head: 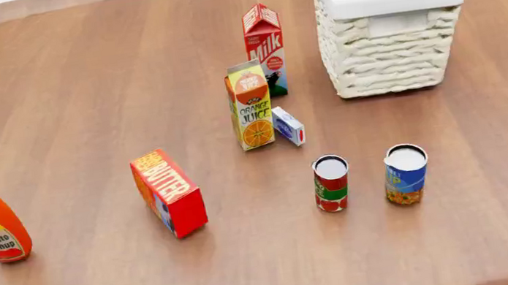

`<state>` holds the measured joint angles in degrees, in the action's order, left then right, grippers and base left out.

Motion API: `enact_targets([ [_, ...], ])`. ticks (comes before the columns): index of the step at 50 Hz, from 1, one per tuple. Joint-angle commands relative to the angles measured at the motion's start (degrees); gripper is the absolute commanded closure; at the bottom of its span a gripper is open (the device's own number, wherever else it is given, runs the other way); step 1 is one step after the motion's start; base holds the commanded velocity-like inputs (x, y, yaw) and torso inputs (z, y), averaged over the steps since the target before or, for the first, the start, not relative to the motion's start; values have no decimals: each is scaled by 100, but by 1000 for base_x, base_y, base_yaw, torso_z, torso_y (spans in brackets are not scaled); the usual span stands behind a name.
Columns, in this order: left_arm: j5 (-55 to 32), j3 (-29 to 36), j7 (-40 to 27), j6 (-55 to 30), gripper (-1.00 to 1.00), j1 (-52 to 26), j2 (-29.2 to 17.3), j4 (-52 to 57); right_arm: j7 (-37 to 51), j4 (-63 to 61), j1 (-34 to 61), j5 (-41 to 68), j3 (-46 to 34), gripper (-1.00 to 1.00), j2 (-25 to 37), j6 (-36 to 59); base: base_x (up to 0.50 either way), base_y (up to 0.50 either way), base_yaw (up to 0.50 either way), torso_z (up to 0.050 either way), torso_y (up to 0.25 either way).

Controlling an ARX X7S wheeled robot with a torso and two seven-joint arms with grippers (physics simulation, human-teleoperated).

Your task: Pick up the alphabet soup and the tomato sauce, and put them in the basket.

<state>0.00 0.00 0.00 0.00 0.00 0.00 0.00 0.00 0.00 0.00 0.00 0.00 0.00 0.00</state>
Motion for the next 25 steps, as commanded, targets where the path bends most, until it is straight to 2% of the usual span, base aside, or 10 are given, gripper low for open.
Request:
enact_targets([
  [1,-83,101,-101,-3,-100,-3,-83,1,109,-10,-4,82,-109,-100,82,5,0,0,0,0,0],
  [12,-241,325,-317,3,-100,17,-279,69,406,216,34,-59,-424,-100,299,-268,0,0,0,0,0],
  [16,-254,308,-407,-176,-100,-87,-370,362,517,-115,109,-45,-445,-100,318,-106,0,0,0,0,0],
  [21,-236,130,-524,-756,-100,-177,-634,1402,618,-906,342,-65,-473,-100,380,285,0,0,0,0,0],
  [25,-4,52,-647,-1495,-100,-329,-854,2638,676,-1818,558,-44,-421,-100,445,764,0,0,0,0,0],
])
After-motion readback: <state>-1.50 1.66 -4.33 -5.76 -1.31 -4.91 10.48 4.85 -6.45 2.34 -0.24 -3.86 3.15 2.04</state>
